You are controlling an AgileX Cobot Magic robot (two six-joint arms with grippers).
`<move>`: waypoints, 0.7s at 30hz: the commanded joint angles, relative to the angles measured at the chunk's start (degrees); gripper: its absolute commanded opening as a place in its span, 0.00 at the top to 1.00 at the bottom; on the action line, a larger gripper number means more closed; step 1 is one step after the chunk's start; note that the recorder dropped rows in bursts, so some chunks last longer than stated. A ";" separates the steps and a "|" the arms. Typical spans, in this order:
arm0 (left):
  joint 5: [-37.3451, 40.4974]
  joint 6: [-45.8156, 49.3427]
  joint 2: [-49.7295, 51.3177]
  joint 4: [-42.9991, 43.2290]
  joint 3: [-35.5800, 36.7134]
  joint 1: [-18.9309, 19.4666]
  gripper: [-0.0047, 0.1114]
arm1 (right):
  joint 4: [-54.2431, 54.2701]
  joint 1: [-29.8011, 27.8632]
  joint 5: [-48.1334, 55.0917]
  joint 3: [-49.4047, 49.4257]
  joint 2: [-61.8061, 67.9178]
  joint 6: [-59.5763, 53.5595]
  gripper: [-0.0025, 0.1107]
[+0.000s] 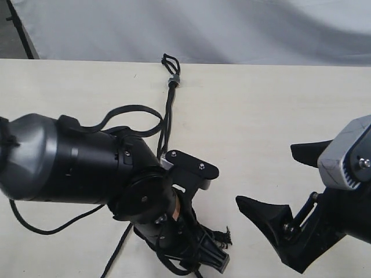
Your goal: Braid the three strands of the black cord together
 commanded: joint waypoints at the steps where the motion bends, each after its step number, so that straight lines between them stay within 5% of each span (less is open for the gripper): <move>1: 0.29 -1.53 3.89 -0.36 -2.99 -0.35 0.45 | -0.53 -0.35 -0.92 0.17 -0.18 0.30 0.05; 14: 18.63 2.73 10.79 -2.65 -6.37 -0.35 0.47 | -0.53 -0.35 -0.80 0.17 -0.18 0.27 0.05; 17: 20.33 4.81 10.79 -4.20 -6.37 -0.35 0.55 | -0.53 -0.35 -0.80 0.17 -0.18 0.27 0.05; 21: 20.97 7.77 10.79 -4.56 -6.37 -0.35 0.80 | -0.53 -0.35 -0.80 0.17 -0.18 0.27 0.05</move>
